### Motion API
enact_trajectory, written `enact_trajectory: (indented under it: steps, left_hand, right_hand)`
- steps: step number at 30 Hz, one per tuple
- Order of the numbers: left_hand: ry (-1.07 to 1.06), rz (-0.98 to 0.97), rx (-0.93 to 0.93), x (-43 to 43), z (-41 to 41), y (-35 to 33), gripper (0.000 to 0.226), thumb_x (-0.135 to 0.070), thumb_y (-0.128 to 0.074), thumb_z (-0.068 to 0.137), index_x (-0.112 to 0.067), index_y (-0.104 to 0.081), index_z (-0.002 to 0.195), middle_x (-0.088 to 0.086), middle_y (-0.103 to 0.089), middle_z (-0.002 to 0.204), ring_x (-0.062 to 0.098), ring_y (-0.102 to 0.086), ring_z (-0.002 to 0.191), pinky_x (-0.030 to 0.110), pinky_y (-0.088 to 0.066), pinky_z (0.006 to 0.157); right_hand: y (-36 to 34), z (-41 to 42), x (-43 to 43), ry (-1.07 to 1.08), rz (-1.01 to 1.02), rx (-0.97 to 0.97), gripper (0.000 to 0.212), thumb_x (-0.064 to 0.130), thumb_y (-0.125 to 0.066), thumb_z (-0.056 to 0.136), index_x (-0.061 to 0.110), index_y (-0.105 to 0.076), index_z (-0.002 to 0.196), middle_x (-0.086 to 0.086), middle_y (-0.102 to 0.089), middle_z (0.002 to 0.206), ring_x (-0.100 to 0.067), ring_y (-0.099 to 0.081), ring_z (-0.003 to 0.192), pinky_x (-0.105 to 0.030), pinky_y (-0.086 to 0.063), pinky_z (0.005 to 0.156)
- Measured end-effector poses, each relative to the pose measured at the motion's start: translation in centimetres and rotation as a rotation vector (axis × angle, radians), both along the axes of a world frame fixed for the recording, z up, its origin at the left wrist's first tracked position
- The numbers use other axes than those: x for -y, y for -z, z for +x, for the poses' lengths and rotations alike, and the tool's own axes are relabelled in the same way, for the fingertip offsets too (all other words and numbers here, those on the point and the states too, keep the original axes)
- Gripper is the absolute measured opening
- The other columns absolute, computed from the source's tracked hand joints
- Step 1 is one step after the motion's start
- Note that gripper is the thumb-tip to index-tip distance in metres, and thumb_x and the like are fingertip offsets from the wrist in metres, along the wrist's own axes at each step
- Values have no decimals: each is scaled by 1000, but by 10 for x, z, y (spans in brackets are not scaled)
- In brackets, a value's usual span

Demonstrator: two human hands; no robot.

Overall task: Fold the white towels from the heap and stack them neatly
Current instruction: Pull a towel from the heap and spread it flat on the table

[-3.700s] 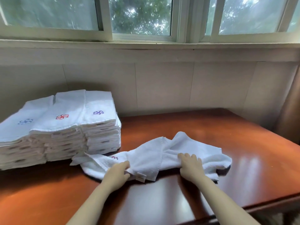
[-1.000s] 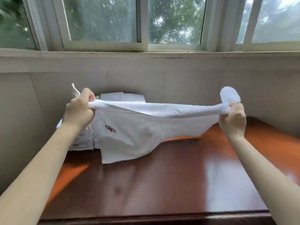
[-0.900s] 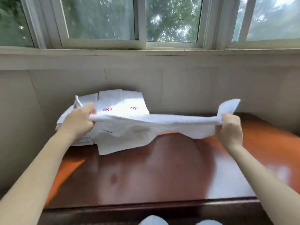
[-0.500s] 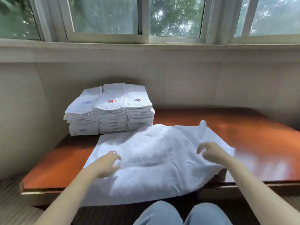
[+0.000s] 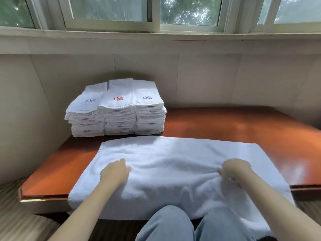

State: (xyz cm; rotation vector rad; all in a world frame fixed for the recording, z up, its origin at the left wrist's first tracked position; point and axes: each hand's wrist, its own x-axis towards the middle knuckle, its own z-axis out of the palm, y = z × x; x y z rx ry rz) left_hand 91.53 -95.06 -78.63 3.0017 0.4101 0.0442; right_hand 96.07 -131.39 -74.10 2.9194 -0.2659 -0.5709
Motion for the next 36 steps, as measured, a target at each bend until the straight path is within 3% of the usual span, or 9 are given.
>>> enact_trajectory:
  steps: [4, 8, 12, 20, 24, 26, 28, 31, 36]
  left_hand:
    - [71, 124, 80, 17, 11, 16, 30, -20, -34, 94, -16, -43, 123, 2, -46, 125, 24, -43, 116, 35, -40, 91]
    - [63, -55, 179, 15, 28, 12, 30, -14, -31, 96, -15, -44, 123, 4, -54, 123, 27, -49, 111, 37, -41, 84]
    - [2, -65, 112, -3, 56, -6, 32, -19, -32, 100, -15, -37, 132, 13, -61, 116, 33, -58, 101, 35, -41, 75]
    - [96, -207, 27, -61, 112, -13, 43, -7, -46, 90, -10, -47, 133, 13, -47, 125, 30, -50, 115, 34, -42, 94]
    - [135, -266, -188, -78, 133, -30, 52, -19, -60, 80, -24, -50, 131, -5, -56, 112, 11, -54, 92, 23, -41, 70]
    - [193, -83, -281, -79, 141, -42, 41, -22, -63, 73, -30, -60, 113, -15, -56, 92, 9, -54, 83, 24, -40, 63]
    - [261, 40, -293, -73, 148, -51, 20, -19, -61, 69, -30, -63, 86, -12, -54, 77, 13, -52, 75, 25, -37, 59]
    - [333, -228, -304, -66, 149, -54, 18, -10, -53, 62, -20, -39, 57, -4, -31, 55, 17, -27, 55, 28, -18, 52]
    - [349, -815, -436, -62, 134, -59, 22, -12, -65, 59, -19, -44, 61, 1, -42, 66, 15, -37, 61, 29, -27, 57]
  right_hand:
    - [39, -1, 4, -86, 111, 468, 27, 31, -41, 97, 16, -49, 118, -6, -53, 121, -27, -52, 112, -33, -45, 82]
    - [53, 7, 0, -168, 56, 550, 27, 31, -34, 99, 18, -51, 115, -7, -53, 117, -29, -52, 107, -36, -43, 86]
    - [48, 34, -5, -72, 238, 633, 21, 17, -35, 97, 12, -53, 104, -11, -62, 107, -33, -54, 99, -37, -42, 80]
    - [36, 104, -37, -44, 436, 296, 65, 10, -40, 87, 21, -20, 148, -14, -29, 139, -34, -51, 112, -37, -44, 87]
    - [21, 133, -44, -28, 371, 182, 49, 16, -40, 81, 20, -35, 130, -7, -42, 112, -27, -51, 88, -31, -40, 71]
    - [20, 146, -44, -50, 318, 179, 29, 20, -42, 81, 18, -43, 110, -4, -51, 102, -26, -51, 87, -30, -39, 68]
    - [20, 151, -45, -20, 278, 206, 22, 33, -48, 84, 20, -49, 101, -5, -50, 113, -27, -51, 89, -29, -39, 70]
    - [22, 152, -47, -19, 202, 291, 38, 51, -55, 83, 18, -57, 101, -5, -40, 117, -28, -50, 97, -30, -38, 72]
    - [29, 146, -44, -59, 225, 411, 6, 13, -43, 84, 13, -40, 89, -5, -51, 96, -28, -48, 86, -30, -39, 67]
